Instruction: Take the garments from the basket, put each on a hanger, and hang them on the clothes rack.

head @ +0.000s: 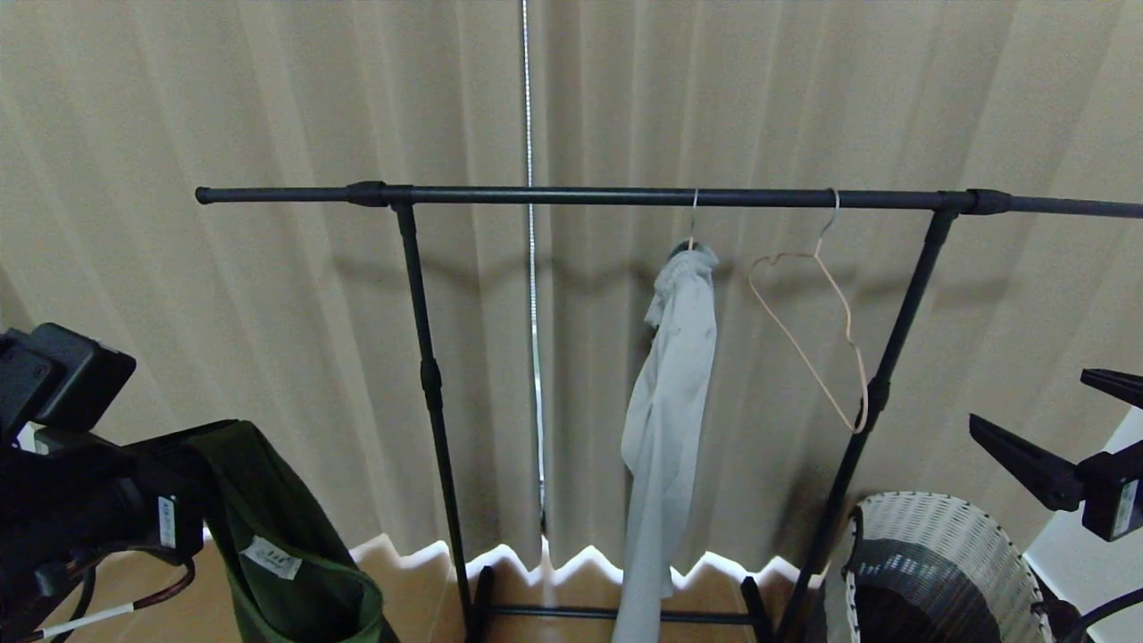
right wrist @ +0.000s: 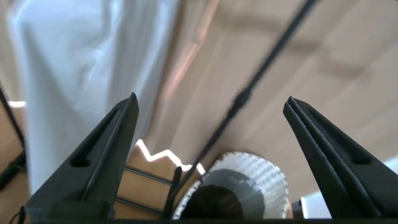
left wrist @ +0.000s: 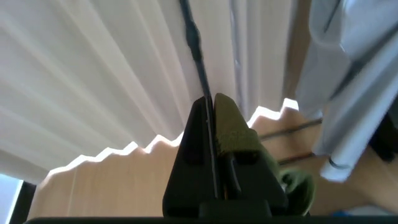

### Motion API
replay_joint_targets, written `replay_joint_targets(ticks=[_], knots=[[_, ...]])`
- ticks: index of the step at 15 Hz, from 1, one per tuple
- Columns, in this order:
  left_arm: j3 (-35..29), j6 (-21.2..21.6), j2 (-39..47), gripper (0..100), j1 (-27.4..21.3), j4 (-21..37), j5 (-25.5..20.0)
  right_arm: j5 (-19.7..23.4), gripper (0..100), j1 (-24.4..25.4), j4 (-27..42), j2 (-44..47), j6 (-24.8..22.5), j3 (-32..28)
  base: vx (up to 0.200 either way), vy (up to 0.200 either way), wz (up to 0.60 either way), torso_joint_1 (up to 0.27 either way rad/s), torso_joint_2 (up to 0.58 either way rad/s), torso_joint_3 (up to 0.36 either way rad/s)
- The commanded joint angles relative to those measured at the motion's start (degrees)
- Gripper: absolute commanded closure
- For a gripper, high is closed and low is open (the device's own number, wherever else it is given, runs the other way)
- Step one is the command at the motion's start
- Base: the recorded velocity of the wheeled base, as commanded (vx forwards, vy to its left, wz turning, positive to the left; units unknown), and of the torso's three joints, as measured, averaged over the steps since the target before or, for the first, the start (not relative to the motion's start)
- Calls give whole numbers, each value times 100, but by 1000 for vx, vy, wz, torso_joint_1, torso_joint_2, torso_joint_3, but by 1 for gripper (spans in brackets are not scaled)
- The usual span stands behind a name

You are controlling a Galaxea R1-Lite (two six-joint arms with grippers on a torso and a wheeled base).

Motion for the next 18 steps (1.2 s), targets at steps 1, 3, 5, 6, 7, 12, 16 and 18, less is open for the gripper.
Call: replay_joint_targets(ticks=[1,3,5,6,7,12,16,18], knots=[[135,2,50,100,-20,-232,-9,-3,0,1,-5,-19,0,14,0,0,0,0,0,0],[100,-7,146,100,-20,-443,-9,14,0,-8,74,-71,-8,-3,0,0,0,0,0,0],[82,-16,199,100,-107,-495,-70,-12,0,-87,109,17,36,-83,0,0,0,0,0,0],[82,-42,208,100,-134,-495,-79,-21,0,-202,250,43,36,-126,0,0,0,0,0,0],[82,-77,208,100,-151,-495,-79,-21,0,-237,356,52,36,-162,200,0,0,2,-2,2],[91,-148,217,100,-274,-495,-79,-12,0,-254,1366,52,247,-619,200,0,0,-4,7,4],[170,-139,217,100,-283,-601,-88,-3,0,-237,1401,579,457,-1076,100,0,0,7,2,1],[214,-139,217,100,-274,-724,-88,-38,0,-131,1481,1203,967,-1550,0,0,0,0,0,0]])
